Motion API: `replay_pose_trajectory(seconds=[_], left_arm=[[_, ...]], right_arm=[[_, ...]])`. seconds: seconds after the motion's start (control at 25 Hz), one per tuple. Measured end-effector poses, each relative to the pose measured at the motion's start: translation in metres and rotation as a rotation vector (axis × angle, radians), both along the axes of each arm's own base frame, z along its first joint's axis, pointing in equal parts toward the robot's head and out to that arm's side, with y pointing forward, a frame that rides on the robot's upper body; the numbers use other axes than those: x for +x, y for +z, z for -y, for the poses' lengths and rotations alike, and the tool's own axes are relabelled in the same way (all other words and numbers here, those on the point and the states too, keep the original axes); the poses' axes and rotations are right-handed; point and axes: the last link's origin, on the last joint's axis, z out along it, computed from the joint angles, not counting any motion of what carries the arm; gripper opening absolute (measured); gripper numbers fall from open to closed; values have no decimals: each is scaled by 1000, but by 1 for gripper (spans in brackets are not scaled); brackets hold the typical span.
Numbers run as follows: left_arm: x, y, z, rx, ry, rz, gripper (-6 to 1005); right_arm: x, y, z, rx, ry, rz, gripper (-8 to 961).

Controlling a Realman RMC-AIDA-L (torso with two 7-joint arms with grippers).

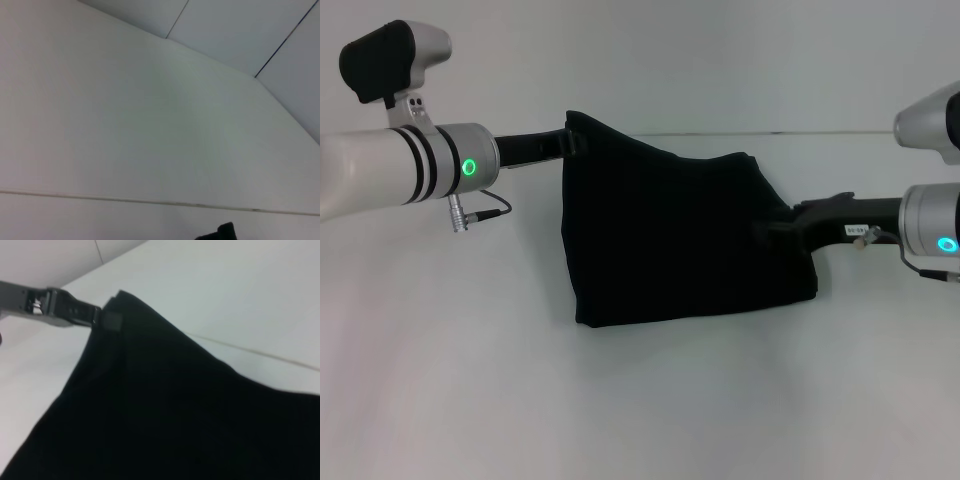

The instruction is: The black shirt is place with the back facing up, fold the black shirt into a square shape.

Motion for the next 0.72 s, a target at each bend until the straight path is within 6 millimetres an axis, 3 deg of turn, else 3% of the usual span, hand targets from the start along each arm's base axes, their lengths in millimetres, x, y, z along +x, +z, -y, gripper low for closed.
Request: replay_pose_trajectory(seconds=[0.44,0.72], left_arm=[[1,0,0,-2,-3,2,26],[0,1,-1,2,-2,0,27]], right_arm=[[17,-11,6,-29,-31,103,425],[24,-8,9,-34,-62,96,424]])
